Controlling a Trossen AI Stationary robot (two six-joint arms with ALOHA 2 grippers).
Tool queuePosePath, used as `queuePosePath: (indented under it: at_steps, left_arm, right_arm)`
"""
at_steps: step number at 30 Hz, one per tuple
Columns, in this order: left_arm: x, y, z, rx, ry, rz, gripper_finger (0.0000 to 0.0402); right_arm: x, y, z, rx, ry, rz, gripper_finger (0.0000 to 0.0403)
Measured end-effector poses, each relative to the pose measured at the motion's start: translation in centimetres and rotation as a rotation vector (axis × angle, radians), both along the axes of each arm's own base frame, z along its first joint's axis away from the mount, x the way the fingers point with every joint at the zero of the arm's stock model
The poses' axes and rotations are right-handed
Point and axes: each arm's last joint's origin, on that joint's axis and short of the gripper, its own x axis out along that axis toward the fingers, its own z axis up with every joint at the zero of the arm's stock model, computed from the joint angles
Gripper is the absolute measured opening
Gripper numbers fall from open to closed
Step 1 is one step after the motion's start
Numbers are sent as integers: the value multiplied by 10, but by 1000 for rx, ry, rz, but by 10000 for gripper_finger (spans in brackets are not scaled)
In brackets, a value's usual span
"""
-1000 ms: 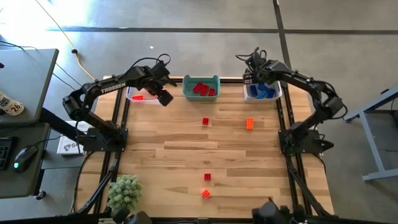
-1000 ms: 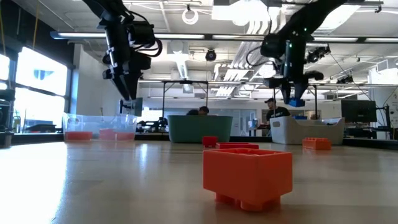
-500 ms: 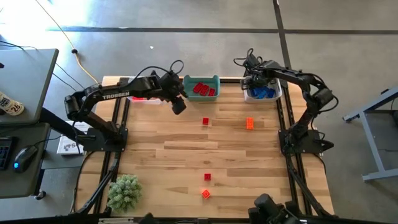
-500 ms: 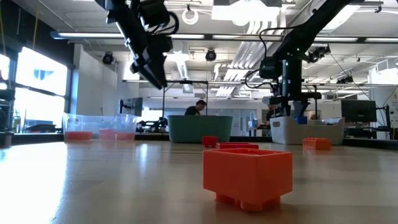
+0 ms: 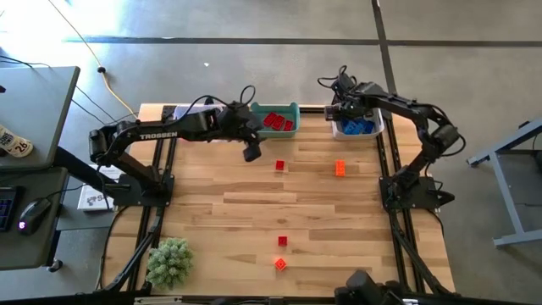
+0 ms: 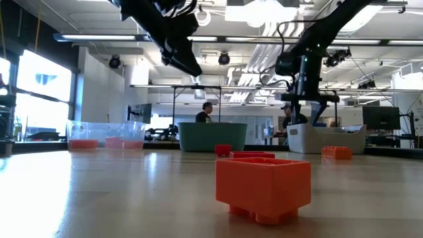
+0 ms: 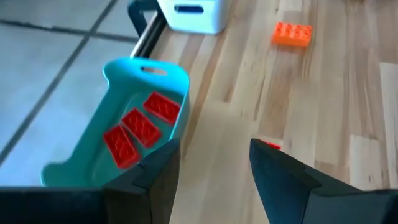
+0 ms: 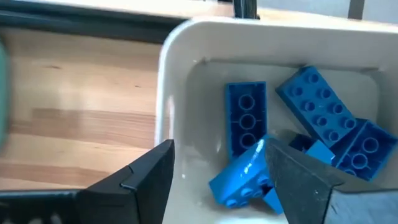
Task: Sort & place blocks by color
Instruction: Put the red game piece into the green bin
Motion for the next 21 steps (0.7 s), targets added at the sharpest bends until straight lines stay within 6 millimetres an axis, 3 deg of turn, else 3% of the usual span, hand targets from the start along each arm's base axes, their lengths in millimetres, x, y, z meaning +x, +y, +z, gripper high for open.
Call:
queuePosePath:
  at_steps: [13,21]
  left_arm:
    - [12,4,19,111,-213,-91,182]
    - [16,15,18,94,-278,-181,182]
  right_arm:
    - [5,43,60,-221,-125,-21,239]
    - [6,58,74,-277,-159,-28,239]
